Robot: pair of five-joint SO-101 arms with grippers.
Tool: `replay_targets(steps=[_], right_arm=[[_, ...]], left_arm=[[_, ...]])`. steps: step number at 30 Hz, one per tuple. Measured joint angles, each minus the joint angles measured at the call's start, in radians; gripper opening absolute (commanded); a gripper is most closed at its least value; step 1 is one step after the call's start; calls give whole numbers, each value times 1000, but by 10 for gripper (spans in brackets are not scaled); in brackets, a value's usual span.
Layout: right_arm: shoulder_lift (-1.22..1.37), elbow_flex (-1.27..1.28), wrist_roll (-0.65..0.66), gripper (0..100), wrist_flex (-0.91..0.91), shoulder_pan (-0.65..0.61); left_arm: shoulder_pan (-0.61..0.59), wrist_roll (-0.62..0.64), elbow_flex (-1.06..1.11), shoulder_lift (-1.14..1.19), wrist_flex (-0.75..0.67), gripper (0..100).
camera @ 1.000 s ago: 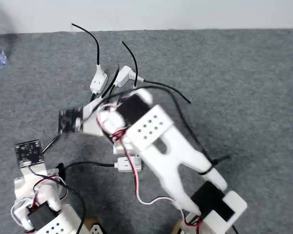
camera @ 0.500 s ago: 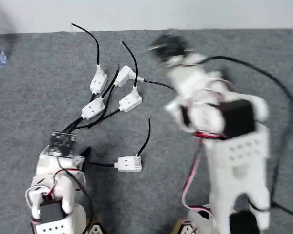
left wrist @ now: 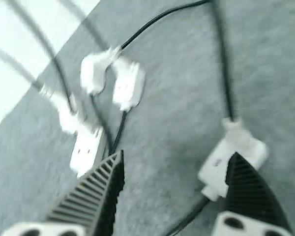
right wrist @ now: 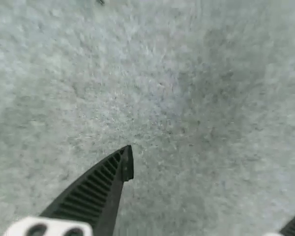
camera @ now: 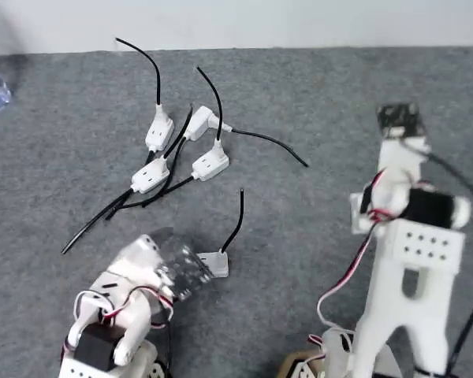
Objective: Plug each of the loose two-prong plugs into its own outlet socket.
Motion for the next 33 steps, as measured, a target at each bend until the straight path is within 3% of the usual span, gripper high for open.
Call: replay_targets(steps=[4,9,20,33], right_arm=[[-91,259,-2,493,-160,0],[-164,425,-2,493,-259,-17],[-193,497,-2,493,-308,-20],[-193,509,-2,493,-338,-20]], left_arm=[[100,-68,-9,100,23,313],[121,-161,-60,342,-46,313],[86,-222,-305,1033,-267,313],[149,-222,-322,1304,-396,313]])
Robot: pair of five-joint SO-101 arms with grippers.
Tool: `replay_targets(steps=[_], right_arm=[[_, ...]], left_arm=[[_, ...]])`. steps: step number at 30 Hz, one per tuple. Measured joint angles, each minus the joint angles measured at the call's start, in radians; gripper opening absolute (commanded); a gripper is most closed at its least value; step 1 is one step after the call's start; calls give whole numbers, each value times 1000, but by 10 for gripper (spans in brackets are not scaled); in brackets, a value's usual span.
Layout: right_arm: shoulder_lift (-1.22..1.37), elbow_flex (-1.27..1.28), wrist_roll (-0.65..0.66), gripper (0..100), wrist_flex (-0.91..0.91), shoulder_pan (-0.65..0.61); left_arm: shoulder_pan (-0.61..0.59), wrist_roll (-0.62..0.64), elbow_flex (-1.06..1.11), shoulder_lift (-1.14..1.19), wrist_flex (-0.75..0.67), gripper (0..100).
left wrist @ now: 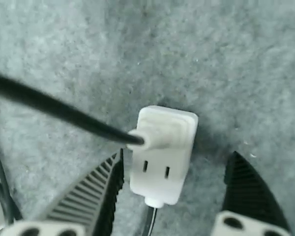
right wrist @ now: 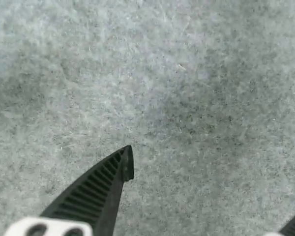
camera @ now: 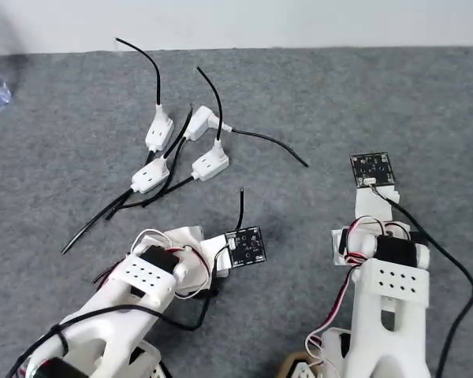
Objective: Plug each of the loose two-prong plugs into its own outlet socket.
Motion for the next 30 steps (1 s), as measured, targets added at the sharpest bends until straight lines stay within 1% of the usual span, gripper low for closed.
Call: replay_targets(steps=[3,7,11,13,15,20,25,30], right_arm=[[0,0,0,493,0,0],[-2,31,0,493,0,0],[-2,35,0,493,0,0],[-2,35,0,493,0,0],[-2,35,0,493,0,0],[-2,35,0,493,0,0],[-2,35,0,493,0,0],[-2,35,0,493,0,0]], left_arm=[[5,-17,-2,8,2,313],[9,-149,-34,11,95,312],[3,-167,-37,11,101,306],[0,-170,-37,11,101,275],[0,-170,-38,21,101,217],[-3,-172,-101,95,118,21],[-2,-170,-150,141,126,13],[-5,-176,-147,138,127,12]])
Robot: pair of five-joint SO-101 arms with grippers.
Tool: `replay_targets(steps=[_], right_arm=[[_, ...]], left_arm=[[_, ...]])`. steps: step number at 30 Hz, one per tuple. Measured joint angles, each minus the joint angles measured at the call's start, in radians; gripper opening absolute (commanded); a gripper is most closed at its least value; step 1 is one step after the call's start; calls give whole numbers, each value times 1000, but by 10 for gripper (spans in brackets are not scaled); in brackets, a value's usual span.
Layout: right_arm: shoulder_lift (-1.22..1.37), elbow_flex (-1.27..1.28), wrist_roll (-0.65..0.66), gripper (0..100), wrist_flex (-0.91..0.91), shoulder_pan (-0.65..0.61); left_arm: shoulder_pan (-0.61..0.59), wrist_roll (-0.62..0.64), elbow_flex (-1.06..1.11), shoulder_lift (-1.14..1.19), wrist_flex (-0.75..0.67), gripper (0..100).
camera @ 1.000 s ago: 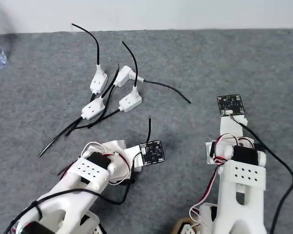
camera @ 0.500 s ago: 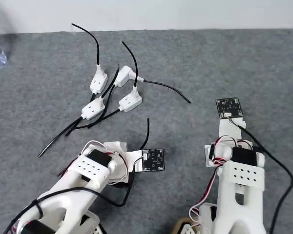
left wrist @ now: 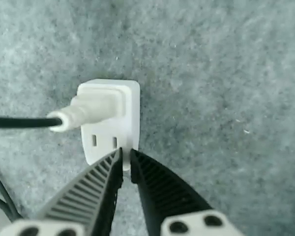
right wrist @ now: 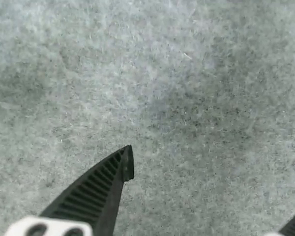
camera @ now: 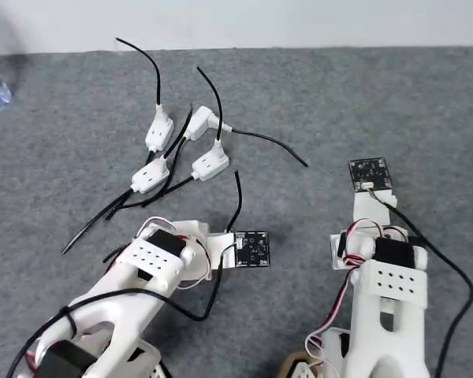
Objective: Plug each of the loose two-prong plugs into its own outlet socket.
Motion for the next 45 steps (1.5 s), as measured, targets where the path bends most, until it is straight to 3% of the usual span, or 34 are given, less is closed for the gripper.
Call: replay_targets(steps=[17,26,34,45], right_arm=[[0,0,15,493,0,0],[0,0,15,493,0,0],[0,3,52,493,0,0],[-206,126,89,493,0,0]], left_arm=[[-212,49,-84,6,-52,13],[-126,95,-114,6,44,282],[-112,101,-184,35,40,285],[-97,92,-377,350,60,283]])
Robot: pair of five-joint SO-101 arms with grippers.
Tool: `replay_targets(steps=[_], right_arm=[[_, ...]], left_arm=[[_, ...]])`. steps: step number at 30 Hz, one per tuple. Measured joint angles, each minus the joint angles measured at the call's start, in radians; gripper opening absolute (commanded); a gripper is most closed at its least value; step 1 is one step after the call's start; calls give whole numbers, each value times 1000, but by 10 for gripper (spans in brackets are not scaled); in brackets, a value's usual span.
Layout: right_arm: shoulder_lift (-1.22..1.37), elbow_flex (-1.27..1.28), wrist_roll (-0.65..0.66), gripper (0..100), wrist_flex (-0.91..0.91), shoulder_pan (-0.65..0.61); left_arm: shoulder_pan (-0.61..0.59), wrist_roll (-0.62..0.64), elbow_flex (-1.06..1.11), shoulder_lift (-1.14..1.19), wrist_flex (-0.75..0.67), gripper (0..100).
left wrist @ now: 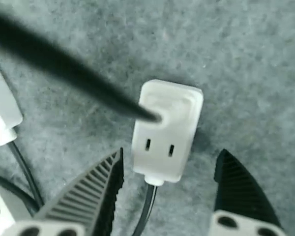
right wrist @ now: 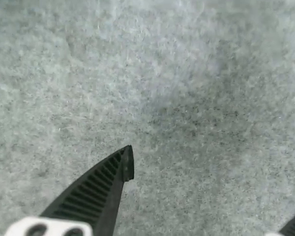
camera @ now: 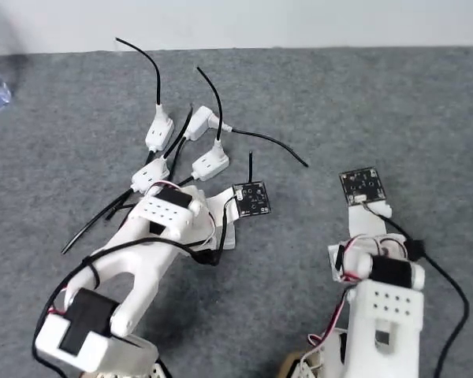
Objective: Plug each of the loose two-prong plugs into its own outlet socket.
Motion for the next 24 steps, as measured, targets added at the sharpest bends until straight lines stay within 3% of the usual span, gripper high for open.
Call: replay_targets(steps=[10,16,21,24], right_arm=[[-207,71,0,493,0,0],[-213,71,0,493,0,0],[-213,71,0,493,0,0],[-213,71,0,493,0,0]], left_arm=[[51,-60,-28,32,25,276],[72,-68,-173,157,127,134],[74,-68,-382,318,307,17],[74,-68,-430,348,356,13]])
